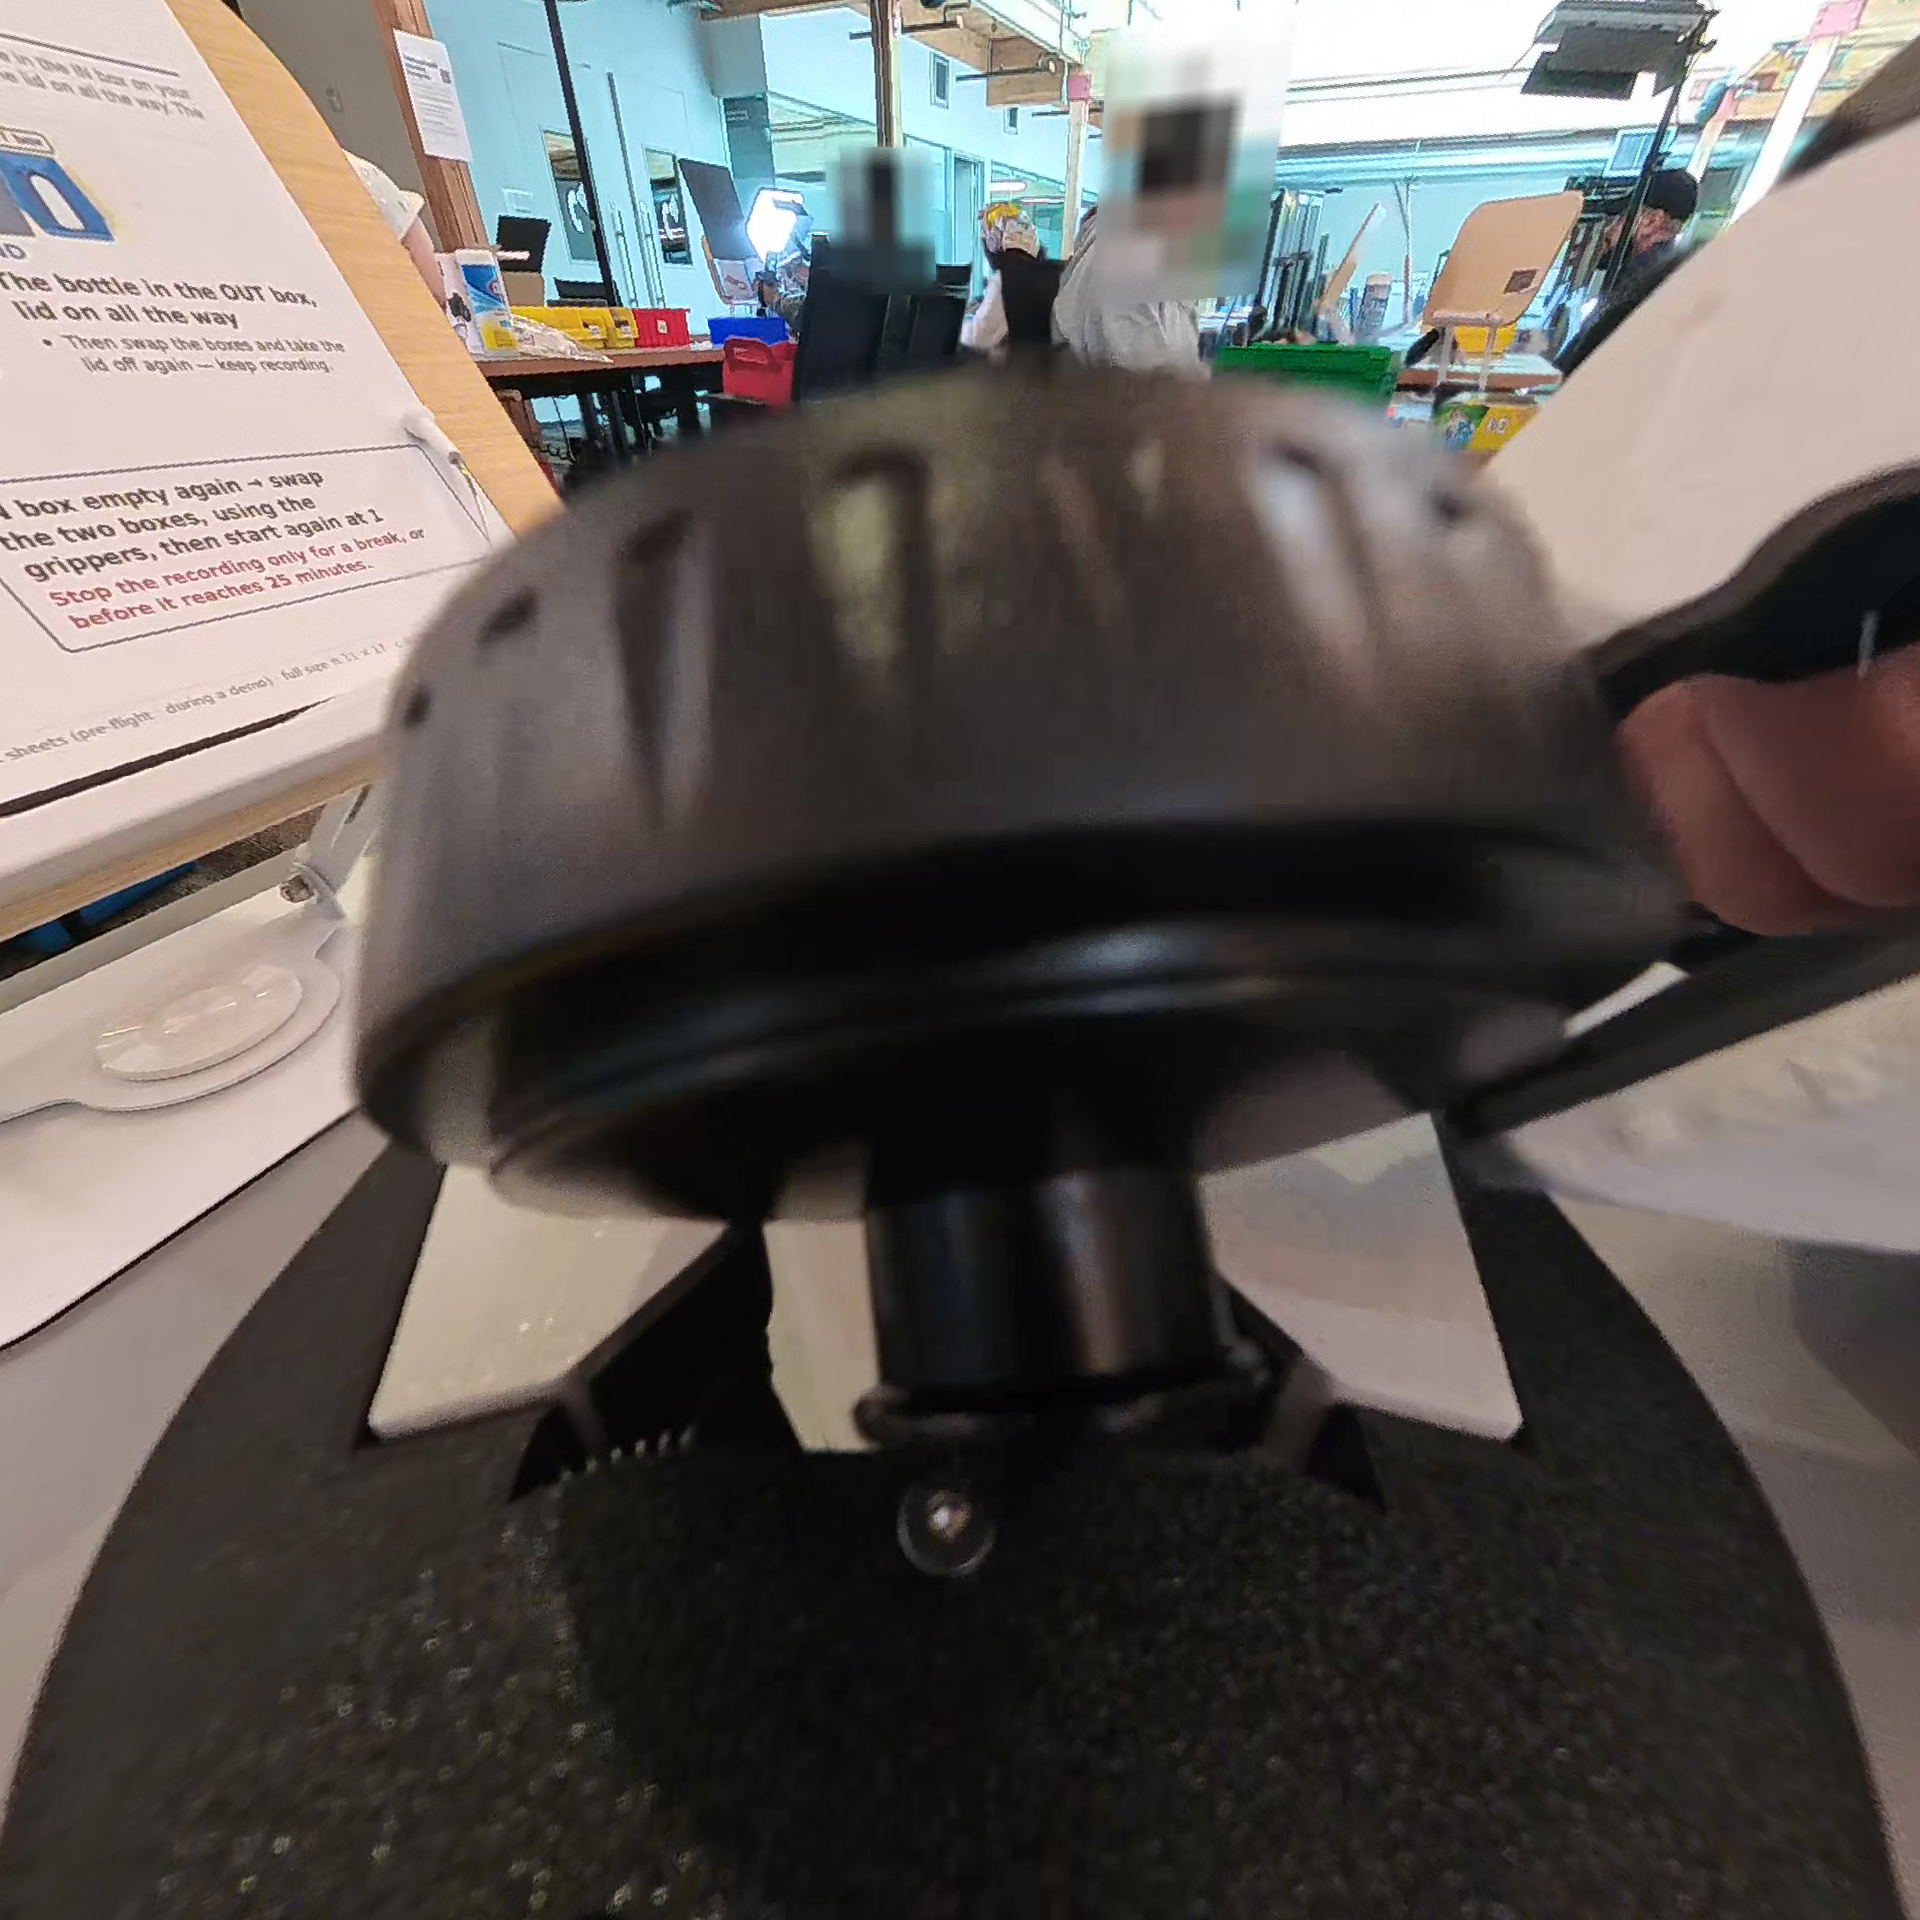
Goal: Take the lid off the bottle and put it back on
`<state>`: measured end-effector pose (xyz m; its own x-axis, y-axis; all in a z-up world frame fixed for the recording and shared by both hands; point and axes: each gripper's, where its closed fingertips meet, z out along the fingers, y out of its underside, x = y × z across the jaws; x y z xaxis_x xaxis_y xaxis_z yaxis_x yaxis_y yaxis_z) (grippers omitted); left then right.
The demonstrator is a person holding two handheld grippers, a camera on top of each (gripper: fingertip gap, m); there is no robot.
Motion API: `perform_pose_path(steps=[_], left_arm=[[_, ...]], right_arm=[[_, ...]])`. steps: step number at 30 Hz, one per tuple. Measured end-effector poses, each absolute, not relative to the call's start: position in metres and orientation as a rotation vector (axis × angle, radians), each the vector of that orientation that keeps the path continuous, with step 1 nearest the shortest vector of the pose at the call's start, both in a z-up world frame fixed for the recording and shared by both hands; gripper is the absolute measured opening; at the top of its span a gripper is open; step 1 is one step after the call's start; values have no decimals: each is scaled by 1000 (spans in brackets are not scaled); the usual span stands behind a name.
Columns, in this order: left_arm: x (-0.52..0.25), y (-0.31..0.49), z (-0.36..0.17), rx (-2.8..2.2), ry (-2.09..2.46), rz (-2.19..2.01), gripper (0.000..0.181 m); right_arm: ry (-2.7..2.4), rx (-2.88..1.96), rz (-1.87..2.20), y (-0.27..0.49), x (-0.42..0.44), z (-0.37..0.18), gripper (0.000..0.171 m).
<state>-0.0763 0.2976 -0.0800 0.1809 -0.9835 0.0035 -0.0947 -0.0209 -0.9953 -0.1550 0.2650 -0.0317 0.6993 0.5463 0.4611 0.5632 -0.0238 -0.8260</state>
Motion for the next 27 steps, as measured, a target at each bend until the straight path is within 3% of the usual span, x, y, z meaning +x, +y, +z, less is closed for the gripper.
perform_pose_path(steps=[8, 15, 20, 23, 27], left_arm=[[-76, 297, -80, -1368, 1135, -1035, 85], [-77, 296, -80, -1365, 1135, -1032, 85], [-77, 296, -80, -1364, 1135, -1034, 85], [-77, 297, -80, -1365, 1134, -1036, 85], [-77, 296, -80, -1365, 1137, -1033, 85]], right_arm=[[-892, -1491, -228, 230, -113, 33, 17], [-498, -1573, -299, 209, 52, 81, 17], [-130, -1865, -70, 222, 167, -1, 16], [39, -2018, 221, 240, 182, -77, 14], [-13, -2149, 171, 263, 179, -140, 8]])
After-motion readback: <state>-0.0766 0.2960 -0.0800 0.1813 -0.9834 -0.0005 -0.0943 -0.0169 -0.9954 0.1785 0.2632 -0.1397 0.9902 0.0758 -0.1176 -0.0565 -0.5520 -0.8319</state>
